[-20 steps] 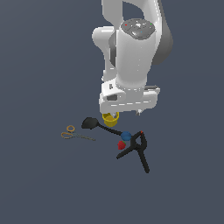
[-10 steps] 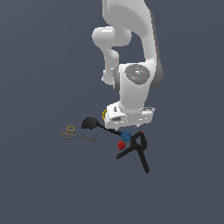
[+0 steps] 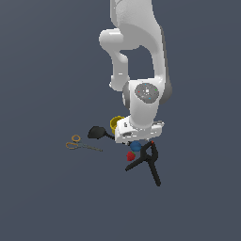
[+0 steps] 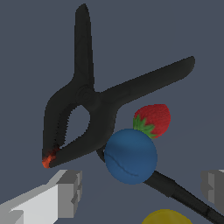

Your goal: Pick up a designated object from a clutter of objects.

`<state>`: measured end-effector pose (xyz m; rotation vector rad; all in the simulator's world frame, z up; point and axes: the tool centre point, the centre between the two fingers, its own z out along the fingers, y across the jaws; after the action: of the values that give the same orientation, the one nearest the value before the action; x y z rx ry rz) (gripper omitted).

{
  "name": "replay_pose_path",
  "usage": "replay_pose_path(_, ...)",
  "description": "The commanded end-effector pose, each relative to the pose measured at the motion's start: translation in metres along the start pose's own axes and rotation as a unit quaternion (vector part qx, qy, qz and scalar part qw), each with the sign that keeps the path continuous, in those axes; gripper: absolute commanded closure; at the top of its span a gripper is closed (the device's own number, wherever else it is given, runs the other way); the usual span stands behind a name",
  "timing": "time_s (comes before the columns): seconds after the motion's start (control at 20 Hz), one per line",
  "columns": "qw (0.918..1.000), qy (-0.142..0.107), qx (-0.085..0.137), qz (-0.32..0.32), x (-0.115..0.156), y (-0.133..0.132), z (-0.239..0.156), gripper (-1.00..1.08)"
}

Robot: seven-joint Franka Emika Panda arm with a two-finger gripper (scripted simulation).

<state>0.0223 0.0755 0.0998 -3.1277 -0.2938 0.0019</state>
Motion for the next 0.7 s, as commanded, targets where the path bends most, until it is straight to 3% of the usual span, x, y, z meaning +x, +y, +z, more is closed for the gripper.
replay_pose_path(0.0, 1.0000, 0.001, 0.000, 0.000, 0.000, 0.000, 0.003, -0.92)
replay_pose_path(0.65, 1.0000, 0.000, 0.000, -0.001, -0.001, 0.000, 0.043, -0.92)
